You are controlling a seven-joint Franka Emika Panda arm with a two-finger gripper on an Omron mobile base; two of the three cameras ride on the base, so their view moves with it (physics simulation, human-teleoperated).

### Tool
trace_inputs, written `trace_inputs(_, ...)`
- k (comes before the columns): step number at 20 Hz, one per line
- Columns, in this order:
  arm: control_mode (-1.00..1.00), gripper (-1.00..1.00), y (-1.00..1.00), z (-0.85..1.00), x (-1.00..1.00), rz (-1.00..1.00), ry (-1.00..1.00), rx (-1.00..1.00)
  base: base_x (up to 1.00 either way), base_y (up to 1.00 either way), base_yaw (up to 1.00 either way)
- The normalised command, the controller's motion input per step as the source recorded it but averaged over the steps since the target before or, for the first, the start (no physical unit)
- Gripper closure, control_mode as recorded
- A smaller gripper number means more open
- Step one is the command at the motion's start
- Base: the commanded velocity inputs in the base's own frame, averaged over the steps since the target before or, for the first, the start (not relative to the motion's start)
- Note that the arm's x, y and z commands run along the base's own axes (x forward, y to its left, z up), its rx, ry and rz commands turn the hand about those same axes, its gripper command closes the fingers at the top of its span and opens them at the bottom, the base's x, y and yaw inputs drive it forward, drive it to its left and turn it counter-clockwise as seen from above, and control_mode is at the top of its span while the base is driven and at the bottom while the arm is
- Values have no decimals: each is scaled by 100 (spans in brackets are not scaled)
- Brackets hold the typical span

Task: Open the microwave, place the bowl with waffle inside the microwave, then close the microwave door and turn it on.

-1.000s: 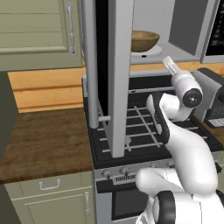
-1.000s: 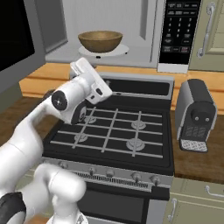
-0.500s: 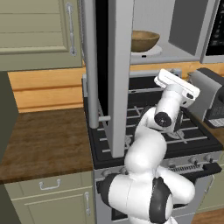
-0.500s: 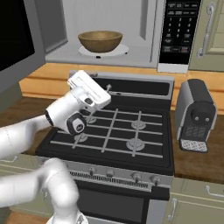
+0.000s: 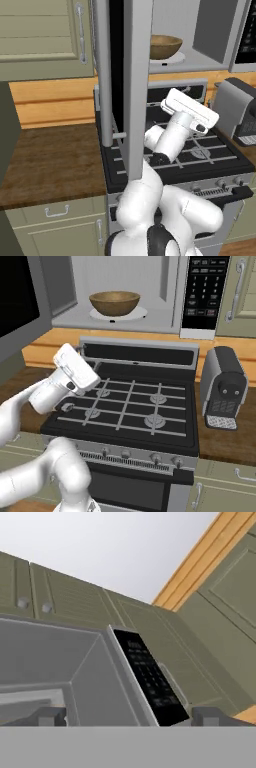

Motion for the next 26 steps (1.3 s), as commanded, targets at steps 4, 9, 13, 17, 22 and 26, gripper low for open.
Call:
trace_inputs(4,-100,-100,21,-18,-65,0,-9,-23,0,0,0)
trace_inputs(9,-100,-100,44,-29,-18,0,-1,-30,0,0,0)
trace_inputs(13,-100,-100,75,-35,0,-11,0,-33,0,0,0)
trace_inputs(17,-100,-100,78,-35,0,-19,0,-36,0,0,0)
trace_inputs(22,-100,-100,77,-44,0,-19,0,-34,0,0,0)
trace_inputs(26,-100,-100,77,-35,0,-13,0,-28,0,0,0)
